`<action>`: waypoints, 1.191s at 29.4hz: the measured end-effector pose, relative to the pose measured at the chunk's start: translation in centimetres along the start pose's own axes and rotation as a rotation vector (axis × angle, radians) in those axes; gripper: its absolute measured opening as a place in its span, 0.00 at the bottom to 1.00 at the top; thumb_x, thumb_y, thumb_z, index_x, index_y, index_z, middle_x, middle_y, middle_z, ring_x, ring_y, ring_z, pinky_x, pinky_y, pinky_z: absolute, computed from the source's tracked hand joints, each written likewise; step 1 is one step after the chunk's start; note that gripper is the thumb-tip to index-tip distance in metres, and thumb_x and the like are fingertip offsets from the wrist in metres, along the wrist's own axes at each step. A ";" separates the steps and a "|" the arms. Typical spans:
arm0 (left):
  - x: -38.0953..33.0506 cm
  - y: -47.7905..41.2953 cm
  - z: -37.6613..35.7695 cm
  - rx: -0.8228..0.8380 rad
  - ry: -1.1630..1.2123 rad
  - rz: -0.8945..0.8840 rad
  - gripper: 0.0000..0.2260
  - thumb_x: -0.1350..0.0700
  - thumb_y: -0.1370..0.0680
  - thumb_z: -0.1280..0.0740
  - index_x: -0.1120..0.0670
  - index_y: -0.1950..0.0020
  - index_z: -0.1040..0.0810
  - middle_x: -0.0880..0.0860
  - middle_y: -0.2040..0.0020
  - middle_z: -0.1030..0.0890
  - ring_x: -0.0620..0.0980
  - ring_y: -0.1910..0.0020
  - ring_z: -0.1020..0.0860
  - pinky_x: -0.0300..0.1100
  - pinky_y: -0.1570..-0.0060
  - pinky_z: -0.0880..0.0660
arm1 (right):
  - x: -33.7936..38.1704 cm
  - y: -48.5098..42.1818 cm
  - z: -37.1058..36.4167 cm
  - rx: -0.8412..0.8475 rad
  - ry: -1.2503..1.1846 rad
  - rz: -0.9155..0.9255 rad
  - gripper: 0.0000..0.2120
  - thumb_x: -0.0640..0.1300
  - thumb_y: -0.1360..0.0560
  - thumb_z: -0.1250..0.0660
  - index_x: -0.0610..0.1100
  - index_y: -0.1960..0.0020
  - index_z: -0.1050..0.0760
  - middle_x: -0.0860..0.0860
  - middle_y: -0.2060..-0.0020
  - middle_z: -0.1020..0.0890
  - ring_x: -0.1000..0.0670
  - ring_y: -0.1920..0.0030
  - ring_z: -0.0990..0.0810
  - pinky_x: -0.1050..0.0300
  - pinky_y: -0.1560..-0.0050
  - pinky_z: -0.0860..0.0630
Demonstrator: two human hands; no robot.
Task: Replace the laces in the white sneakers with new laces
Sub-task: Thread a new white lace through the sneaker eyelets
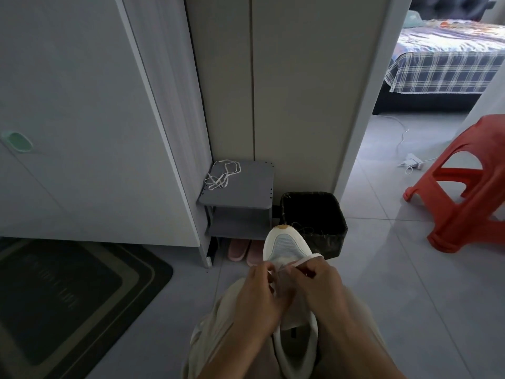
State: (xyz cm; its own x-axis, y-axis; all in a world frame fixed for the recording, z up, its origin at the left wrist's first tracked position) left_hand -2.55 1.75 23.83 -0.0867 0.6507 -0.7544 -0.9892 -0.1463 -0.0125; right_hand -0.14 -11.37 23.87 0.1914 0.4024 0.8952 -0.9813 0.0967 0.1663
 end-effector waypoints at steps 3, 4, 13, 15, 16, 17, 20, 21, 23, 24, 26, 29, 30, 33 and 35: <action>1.1 -0.5 0.3 -0.072 0.130 0.057 0.12 0.53 0.24 0.33 0.51 0.42 0.25 0.41 0.55 0.25 0.34 0.60 0.27 0.22 0.62 0.32 | 0.3 0.1 -0.4 -0.081 0.065 0.087 0.14 0.42 0.28 0.31 0.50 0.68 0.31 0.56 0.68 0.26 0.57 0.65 0.26 0.67 0.62 0.28; 1.7 -0.4 0.5 -0.087 0.187 0.085 0.11 0.55 0.25 0.32 0.51 0.42 0.23 0.41 0.56 0.24 0.34 0.59 0.26 0.21 0.62 0.32 | 0.1 0.1 -0.5 -0.101 0.080 0.104 0.15 0.43 0.28 0.30 0.52 0.70 0.31 0.57 0.69 0.26 0.57 0.65 0.26 0.65 0.61 0.27; 4.1 0.3 -0.1 -0.071 0.542 0.283 0.11 0.61 0.27 0.31 0.51 0.46 0.19 0.45 0.54 0.17 0.41 0.53 0.20 0.39 0.48 0.23 | -1.7 0.3 -1.8 -0.213 -0.033 0.104 0.12 0.42 0.30 0.28 0.51 0.69 0.28 0.56 0.66 0.22 0.53 0.62 0.23 0.50 0.55 0.22; 4.2 0.5 -0.1 -0.084 0.546 0.299 0.09 0.61 0.27 0.31 0.50 0.49 0.18 0.45 0.55 0.17 0.41 0.54 0.19 0.40 0.48 0.22 | -1.9 0.3 -1.8 -0.243 -0.066 0.106 0.11 0.42 0.31 0.28 0.49 0.69 0.27 0.52 0.68 0.21 0.51 0.65 0.23 0.48 0.59 0.22; 4.2 0.5 0.0 -0.097 0.531 0.293 0.09 0.61 0.27 0.31 0.50 0.50 0.18 0.44 0.56 0.17 0.41 0.55 0.20 0.40 0.49 0.22 | -2.0 0.4 -1.8 -0.260 -0.078 0.107 0.12 0.41 0.31 0.28 0.48 0.69 0.27 0.50 0.68 0.21 0.51 0.65 0.23 0.47 0.60 0.21; 4.1 0.6 0.0 -0.107 0.509 0.279 0.08 0.61 0.27 0.31 0.50 0.50 0.18 0.44 0.56 0.17 0.41 0.55 0.20 0.39 0.49 0.23 | -2.1 0.4 -1.8 -0.277 -0.084 0.109 0.12 0.41 0.31 0.28 0.48 0.70 0.27 0.50 0.68 0.22 0.51 0.66 0.23 0.46 0.61 0.22; 3.6 0.8 0.4 -0.139 0.461 0.223 0.07 0.59 0.26 0.31 0.51 0.50 0.18 0.41 0.59 0.19 0.35 0.58 0.21 0.28 0.57 0.25 | -2.4 0.3 -2.1 -0.294 -0.045 0.130 0.13 0.42 0.31 0.28 0.50 0.70 0.28 0.52 0.67 0.23 0.50 0.65 0.23 0.44 0.59 0.23; 3.5 0.8 0.5 -0.156 0.457 0.211 0.07 0.60 0.26 0.31 0.51 0.50 0.18 0.40 0.60 0.20 0.32 0.59 0.22 0.25 0.59 0.27 | -2.2 0.3 -2.2 -0.286 -0.015 0.152 0.13 0.42 0.31 0.28 0.51 0.70 0.29 0.54 0.66 0.24 0.51 0.64 0.24 0.44 0.57 0.23; 3.4 1.0 0.8 -0.193 0.434 0.191 0.07 0.61 0.26 0.31 0.52 0.51 0.19 0.40 0.61 0.21 0.30 0.60 0.23 0.23 0.61 0.29 | -1.6 0.3 -2.2 -0.247 0.066 0.208 0.16 0.43 0.31 0.28 0.53 0.71 0.31 0.57 0.67 0.25 0.54 0.64 0.24 0.46 0.56 0.23; 3.3 1.0 0.8 -0.207 0.412 0.180 0.07 0.61 0.26 0.31 0.53 0.50 0.19 0.39 0.61 0.22 0.32 0.60 0.23 0.23 0.61 0.29 | -1.4 0.3 -2.2 -0.222 0.118 0.238 0.18 0.43 0.31 0.28 0.54 0.72 0.32 0.58 0.68 0.26 0.55 0.65 0.25 0.46 0.56 0.24; 2.8 1.0 0.8 -0.224 0.361 0.142 0.08 0.60 0.26 0.30 0.54 0.49 0.20 0.39 0.60 0.23 0.37 0.60 0.23 0.23 0.60 0.29 | -1.2 0.3 -2.2 -0.191 0.185 0.270 0.20 0.43 0.31 0.27 0.55 0.74 0.35 0.59 0.70 0.27 0.55 0.66 0.26 0.46 0.58 0.24; 2.0 0.8 0.6 -0.213 0.274 0.083 0.09 0.57 0.26 0.30 0.51 0.47 0.22 0.38 0.60 0.25 0.37 0.60 0.24 0.24 0.60 0.30 | -2.2 0.0 -1.9 -0.180 0.115 0.237 0.13 0.42 0.32 0.26 0.48 0.71 0.28 0.54 0.69 0.24 0.51 0.66 0.24 0.44 0.61 0.23; 1.9 0.7 0.6 -0.208 0.256 0.072 0.09 0.57 0.26 0.30 0.51 0.47 0.21 0.38 0.59 0.25 0.37 0.60 0.24 0.24 0.60 0.30 | -2.3 -0.2 -1.8 -0.185 0.092 0.226 0.11 0.41 0.32 0.26 0.44 0.70 0.26 0.53 0.69 0.24 0.51 0.67 0.24 0.44 0.62 0.23; 2.2 0.6 0.7 -0.210 0.256 0.077 0.10 0.58 0.26 0.31 0.53 0.44 0.20 0.38 0.58 0.24 0.36 0.58 0.24 0.22 0.59 0.30 | -1.8 -0.3 -1.6 -0.216 0.082 0.246 0.14 0.40 0.32 0.27 0.46 0.71 0.29 0.56 0.70 0.25 0.53 0.67 0.25 0.47 0.62 0.23; 2.4 0.8 0.8 -0.220 0.273 0.084 0.11 0.58 0.26 0.31 0.53 0.44 0.20 0.37 0.59 0.25 0.35 0.59 0.24 0.22 0.59 0.30 | -1.5 -0.2 -1.8 -0.215 0.097 0.280 0.14 0.40 0.32 0.26 0.46 0.71 0.29 0.56 0.69 0.25 0.53 0.67 0.25 0.46 0.62 0.23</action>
State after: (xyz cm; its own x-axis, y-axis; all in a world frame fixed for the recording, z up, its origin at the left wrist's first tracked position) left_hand -3.63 3.80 22.60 -0.1025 0.4107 -0.9060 -0.9281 -0.3673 -0.0615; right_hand -0.21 -10.33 21.77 -0.0735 0.5242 0.8484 -0.9714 0.1549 -0.1799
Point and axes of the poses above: each hand's wrist, its own y-axis away from the middle knuckle, its own z-axis out of the back of the hand, x = y × z, the point moved 8 cm from there along -y, towards the middle knuckle
